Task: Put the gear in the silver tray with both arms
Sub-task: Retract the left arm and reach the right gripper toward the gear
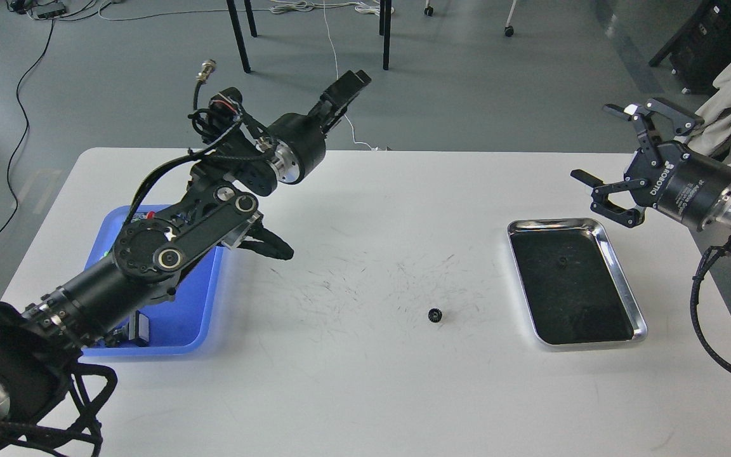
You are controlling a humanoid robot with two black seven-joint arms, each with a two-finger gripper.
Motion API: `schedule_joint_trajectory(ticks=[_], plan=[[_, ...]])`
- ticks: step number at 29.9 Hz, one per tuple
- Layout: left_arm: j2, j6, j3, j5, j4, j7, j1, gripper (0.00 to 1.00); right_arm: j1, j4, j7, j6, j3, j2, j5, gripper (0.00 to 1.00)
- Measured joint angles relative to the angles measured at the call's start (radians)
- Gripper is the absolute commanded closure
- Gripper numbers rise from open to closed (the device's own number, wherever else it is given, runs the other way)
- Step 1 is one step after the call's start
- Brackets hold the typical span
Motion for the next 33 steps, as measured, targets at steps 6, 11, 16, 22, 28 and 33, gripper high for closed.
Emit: schedule_joint_trajectory(ticks=[6, 11, 16, 22, 28, 33], plan=[[0.153, -0.021, -0.049, -0.304, 0.011, -0.011, 0.026, 0.02, 0.297, 0.03, -0.002, -0.033, -0.334, -0.005, -0.126, 0.03], [0.231, -0.069, -0.051, -0.426, 0.014, -0.028, 0.066, 0.02, 0.581, 0.065, -0.003, -0.043, -0.66, 0.064, -0.257, 0.03], [0.252, -0.082, -0.052, -0.431, 0.015, -0.053, 0.092, 0.02, 0.819, 0.073, -0.005, -0.055, -0.982, 0.216, -0.37, 0.03], [0.273, -0.081, -0.054, -0.43, 0.012, -0.063, 0.094, 0.02, 0.939, 0.068, -0.008, -0.057, -1.199, 0.452, -0.409, 0.03], [0.293, -0.079, -0.054, -0.43, 0.011, -0.077, 0.095, 0.02, 0.945, 0.045, -0.009, -0.067, -1.295, 0.653, -0.401, 0.04], [0.302, -0.078, -0.053, -0.429, 0.011, -0.091, 0.095, 0.02, 0.928, -0.022, -0.009, -0.072, -1.36, 0.784, -0.397, 0.05]])
